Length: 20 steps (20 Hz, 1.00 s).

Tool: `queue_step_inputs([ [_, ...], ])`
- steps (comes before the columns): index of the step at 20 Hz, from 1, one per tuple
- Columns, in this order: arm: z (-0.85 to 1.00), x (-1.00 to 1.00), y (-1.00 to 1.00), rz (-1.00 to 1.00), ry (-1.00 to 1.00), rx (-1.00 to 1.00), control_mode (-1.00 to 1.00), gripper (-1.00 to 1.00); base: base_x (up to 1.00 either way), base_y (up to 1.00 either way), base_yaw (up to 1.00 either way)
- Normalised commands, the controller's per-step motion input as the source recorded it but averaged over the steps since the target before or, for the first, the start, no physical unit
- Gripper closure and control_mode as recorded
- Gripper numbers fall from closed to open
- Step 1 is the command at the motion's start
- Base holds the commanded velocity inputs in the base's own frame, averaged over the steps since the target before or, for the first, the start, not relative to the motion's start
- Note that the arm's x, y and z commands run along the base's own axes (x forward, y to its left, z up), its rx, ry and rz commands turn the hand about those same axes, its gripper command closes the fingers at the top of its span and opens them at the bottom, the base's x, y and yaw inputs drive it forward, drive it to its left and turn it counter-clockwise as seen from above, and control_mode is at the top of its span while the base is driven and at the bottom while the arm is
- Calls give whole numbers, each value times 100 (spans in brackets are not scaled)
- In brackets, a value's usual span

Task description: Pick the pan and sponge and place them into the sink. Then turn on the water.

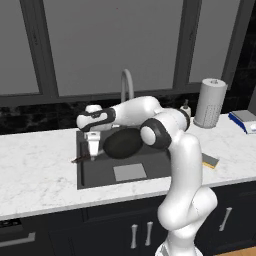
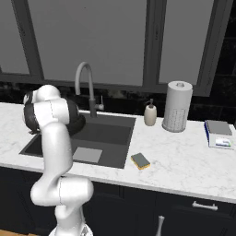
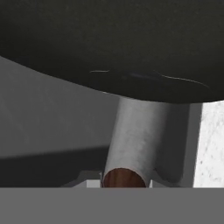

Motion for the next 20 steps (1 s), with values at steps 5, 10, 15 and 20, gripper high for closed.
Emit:
queue_step_inputs([
  [5, 0, 0, -21, 0, 0, 0, -100, 100, 0, 0, 0],
  [10, -13, 0, -26, 0, 0, 0, -100, 100, 0, 0, 0],
  [15, -28, 0, -24, 0, -1, 0, -100, 100, 0, 0, 0],
  [20, -39, 0, -20, 0, -1, -1, -100, 100, 0, 0, 0],
])
